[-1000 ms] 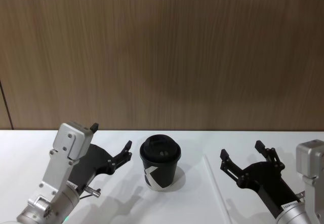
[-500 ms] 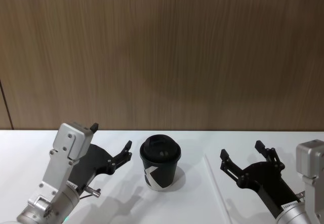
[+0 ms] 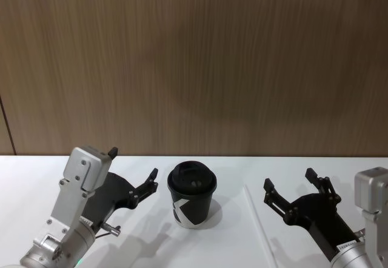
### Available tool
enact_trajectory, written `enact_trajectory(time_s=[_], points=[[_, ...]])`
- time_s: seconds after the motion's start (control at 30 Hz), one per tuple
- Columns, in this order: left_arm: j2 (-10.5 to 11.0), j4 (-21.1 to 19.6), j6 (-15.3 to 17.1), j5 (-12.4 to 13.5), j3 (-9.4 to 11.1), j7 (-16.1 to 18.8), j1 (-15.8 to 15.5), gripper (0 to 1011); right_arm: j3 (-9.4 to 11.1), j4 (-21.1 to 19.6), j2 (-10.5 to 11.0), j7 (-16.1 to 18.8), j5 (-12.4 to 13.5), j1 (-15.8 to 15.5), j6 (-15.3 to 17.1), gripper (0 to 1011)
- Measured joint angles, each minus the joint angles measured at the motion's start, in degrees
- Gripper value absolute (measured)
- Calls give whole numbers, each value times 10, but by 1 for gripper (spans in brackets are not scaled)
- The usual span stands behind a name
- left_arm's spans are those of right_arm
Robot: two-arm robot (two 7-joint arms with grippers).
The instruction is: Pick up the straw with one hand, pass it to the other hand, and insert it into the cup.
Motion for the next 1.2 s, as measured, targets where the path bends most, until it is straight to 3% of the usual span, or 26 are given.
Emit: enact_trajectory(time_s=[0.9,1.2], points=[[0,0,0,0,0,0,0,1003,0,0,0,0,-1,0,1,1001],[0,0,0,0,0,0,0,1003,-8,-10,2,3,-8,-2,26,1001]])
